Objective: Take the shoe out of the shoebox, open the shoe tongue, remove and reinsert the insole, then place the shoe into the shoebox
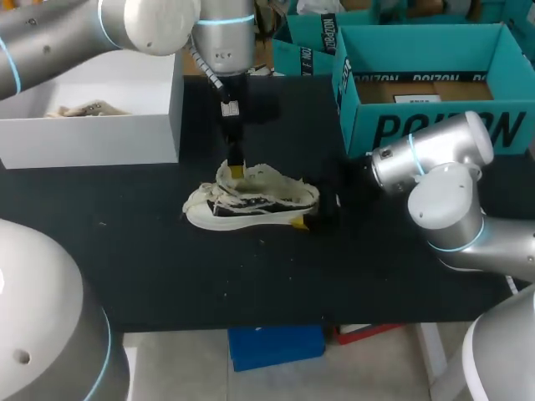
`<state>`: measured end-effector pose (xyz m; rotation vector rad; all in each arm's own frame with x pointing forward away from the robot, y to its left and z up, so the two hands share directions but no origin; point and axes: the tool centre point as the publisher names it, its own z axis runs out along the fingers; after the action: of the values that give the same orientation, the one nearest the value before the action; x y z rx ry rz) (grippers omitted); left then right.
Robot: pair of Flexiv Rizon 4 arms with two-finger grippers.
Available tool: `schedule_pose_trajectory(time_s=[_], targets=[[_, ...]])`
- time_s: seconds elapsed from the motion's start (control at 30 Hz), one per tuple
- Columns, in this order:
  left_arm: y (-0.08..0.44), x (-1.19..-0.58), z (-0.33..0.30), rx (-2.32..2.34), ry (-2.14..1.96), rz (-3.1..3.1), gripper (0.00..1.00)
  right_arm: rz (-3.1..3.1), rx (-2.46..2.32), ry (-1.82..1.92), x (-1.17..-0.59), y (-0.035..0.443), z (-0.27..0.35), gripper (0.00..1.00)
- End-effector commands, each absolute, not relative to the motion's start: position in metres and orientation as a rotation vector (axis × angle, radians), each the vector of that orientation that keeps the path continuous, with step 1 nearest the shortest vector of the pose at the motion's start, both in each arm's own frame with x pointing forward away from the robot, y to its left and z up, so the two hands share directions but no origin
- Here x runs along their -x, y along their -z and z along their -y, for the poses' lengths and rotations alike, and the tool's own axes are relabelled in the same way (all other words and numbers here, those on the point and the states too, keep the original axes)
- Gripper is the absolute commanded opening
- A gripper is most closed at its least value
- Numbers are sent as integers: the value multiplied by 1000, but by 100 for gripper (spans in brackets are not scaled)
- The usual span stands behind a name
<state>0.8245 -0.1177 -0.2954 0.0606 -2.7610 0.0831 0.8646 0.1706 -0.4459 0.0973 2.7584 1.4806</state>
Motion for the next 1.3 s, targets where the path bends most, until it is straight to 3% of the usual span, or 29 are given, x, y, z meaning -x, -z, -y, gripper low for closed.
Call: schedule_pose_trajectory(time_s=[0.03, 1.3], targets=[[297, -821, 114, -68, -139, 2770, 0, -2760, -98, -1478, -865, 446, -170, 0], [343, -857, 171, 82, -96, 2804, 0, -2760, -98, -1478, -865, 446, -170, 0]])
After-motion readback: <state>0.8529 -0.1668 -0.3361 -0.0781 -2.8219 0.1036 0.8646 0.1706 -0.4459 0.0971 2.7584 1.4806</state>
